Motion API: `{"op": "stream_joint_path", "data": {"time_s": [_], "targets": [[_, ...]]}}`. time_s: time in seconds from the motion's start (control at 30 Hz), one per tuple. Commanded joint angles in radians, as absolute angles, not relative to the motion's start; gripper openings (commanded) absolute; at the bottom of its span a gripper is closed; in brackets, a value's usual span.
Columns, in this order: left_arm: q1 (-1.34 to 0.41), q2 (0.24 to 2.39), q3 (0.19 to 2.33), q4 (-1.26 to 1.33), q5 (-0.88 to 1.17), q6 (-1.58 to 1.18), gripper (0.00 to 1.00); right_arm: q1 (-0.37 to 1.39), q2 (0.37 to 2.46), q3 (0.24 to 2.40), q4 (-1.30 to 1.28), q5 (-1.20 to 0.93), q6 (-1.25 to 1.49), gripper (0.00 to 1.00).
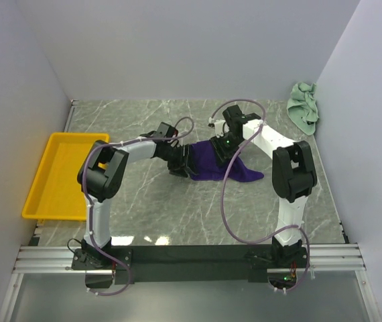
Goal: Roll the towels
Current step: Flatten the towel
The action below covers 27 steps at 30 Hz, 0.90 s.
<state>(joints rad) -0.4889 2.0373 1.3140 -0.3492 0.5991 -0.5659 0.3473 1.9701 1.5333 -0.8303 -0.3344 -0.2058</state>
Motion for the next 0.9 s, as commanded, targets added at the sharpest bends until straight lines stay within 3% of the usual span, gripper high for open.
{"op": "stream_joint_path", "data": {"time_s": [0.0, 0.17, 0.27, 0.3, 0.33, 0.37, 0.4, 0.43, 0.87], "targets": [[-0.491, 2.118, 1.351, -0.365, 0.517, -0.572, 0.61, 0.342, 1.971, 1.565, -0.808, -0.367, -0.201, 0.54], [-0.492, 2.152, 1.376, -0.376, 0.531, -0.571, 0.58, 0.339, 1.976, 1.551, -0.799, -0.370, -0.193, 0.51], [-0.497, 2.163, 1.381, -0.391, 0.520, -0.554, 0.44, 0.325, 1.974, 1.554, -0.798, -0.388, -0.178, 0.36], [-0.497, 2.160, 1.379, -0.406, 0.514, -0.546, 0.31, 0.318, 1.974, 1.558, -0.799, -0.394, -0.173, 0.30], [-0.497, 2.158, 1.379, -0.417, 0.505, -0.526, 0.25, 0.310, 1.974, 1.566, -0.807, -0.403, -0.170, 0.25], [-0.494, 2.155, 1.376, -0.426, 0.486, -0.514, 0.18, 0.289, 1.974, 1.574, -0.813, -0.414, -0.164, 0.11], [-0.491, 2.145, 1.371, -0.446, 0.482, -0.500, 0.04, 0.276, 1.974, 1.588, -0.819, -0.420, -0.161, 0.04], [-0.488, 2.138, 1.367, -0.457, 0.477, -0.476, 0.01, 0.262, 1.971, 1.594, -0.833, -0.425, -0.160, 0.00], [-0.321, 1.944, 1.266, -0.675, 0.417, -0.224, 0.00, 0.058, 1.796, 1.672, -0.968, -0.445, -0.201, 0.00]]}}
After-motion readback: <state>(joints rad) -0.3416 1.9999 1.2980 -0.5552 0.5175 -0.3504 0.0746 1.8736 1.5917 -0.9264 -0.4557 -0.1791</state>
